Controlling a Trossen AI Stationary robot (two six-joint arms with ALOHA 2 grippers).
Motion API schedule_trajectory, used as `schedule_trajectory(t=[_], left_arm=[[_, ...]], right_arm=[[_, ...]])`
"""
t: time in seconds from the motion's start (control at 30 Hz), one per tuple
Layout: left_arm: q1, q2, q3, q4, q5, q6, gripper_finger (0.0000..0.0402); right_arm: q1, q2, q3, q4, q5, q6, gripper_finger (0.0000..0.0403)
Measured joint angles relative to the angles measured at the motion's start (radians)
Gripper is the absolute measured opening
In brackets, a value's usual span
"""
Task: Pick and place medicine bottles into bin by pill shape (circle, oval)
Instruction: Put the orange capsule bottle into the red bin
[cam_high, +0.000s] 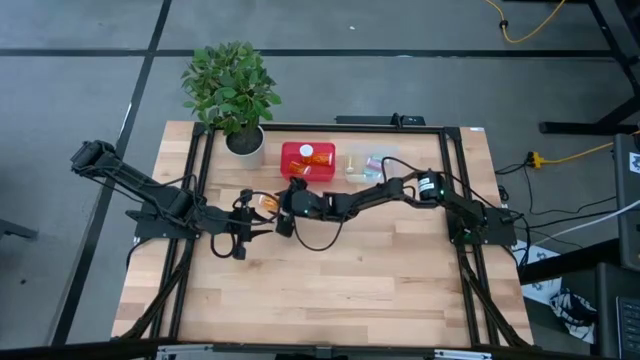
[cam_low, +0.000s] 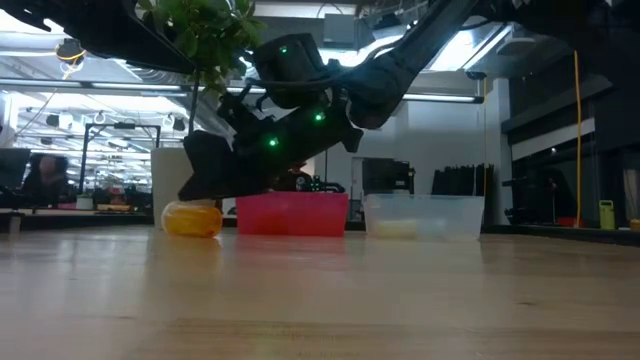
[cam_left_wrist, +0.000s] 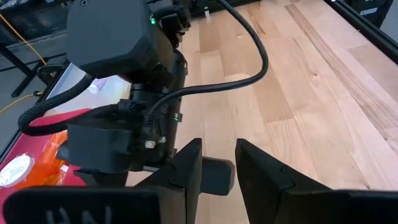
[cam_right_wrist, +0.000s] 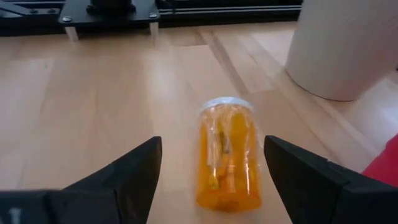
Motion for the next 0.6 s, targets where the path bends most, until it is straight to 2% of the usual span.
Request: schedule_trajectory(t=[0.6], left_arm=[[0.0,0.0,0.0,-0.001,0.0,0.0,0.0092]], right_arm=[[-0.03,0.041,0.0,-0.01,-0.025,0.029,0.0284]])
